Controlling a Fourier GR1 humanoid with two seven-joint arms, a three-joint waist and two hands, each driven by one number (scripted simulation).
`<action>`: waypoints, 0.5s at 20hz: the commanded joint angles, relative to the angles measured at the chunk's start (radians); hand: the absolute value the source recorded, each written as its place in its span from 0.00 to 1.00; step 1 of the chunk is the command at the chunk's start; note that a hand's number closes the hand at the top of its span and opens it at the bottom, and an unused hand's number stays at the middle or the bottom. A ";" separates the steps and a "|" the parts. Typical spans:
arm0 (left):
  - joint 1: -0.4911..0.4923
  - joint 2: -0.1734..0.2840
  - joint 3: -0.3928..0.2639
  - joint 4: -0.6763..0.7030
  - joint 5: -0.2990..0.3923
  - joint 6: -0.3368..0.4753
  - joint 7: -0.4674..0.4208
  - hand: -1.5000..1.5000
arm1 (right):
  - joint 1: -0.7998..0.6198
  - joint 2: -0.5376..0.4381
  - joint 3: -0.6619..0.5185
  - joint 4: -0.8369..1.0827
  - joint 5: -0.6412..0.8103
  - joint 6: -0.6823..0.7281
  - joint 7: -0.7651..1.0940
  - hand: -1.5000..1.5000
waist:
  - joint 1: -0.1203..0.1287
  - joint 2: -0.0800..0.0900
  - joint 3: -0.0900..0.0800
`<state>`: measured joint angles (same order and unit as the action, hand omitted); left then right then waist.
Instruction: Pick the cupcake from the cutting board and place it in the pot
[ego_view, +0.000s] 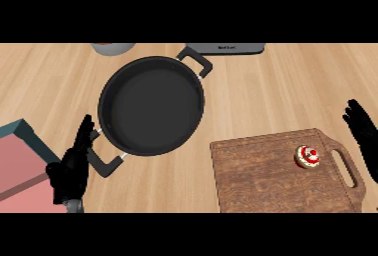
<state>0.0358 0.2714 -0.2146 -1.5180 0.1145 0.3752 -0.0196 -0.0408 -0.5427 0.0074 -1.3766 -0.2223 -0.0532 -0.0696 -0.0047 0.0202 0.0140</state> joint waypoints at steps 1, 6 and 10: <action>-0.038 0.048 0.039 0.020 -0.029 -0.010 0.064 0.50 | -0.025 0.022 0.017 -0.044 -0.009 0.044 0.048 1.00 | 0.004 -0.020 -0.014; -0.067 0.259 0.116 0.092 -0.096 -0.044 0.155 0.50 | -0.168 0.047 0.132 -0.118 -0.040 0.156 0.114 1.00 | 0.025 -0.017 -0.014; -0.045 0.223 0.100 0.094 -0.049 -0.048 0.284 0.50 | -0.079 0.049 0.042 -0.132 0.327 -0.340 -0.016 0.00 | -0.015 -0.024 -0.012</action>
<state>-0.0088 0.4538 -0.1333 -1.4474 0.0661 0.3357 0.1731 -0.1499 -0.5606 0.0569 -1.4820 -0.0369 -0.1709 -0.0288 -0.0089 -0.0019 -0.0011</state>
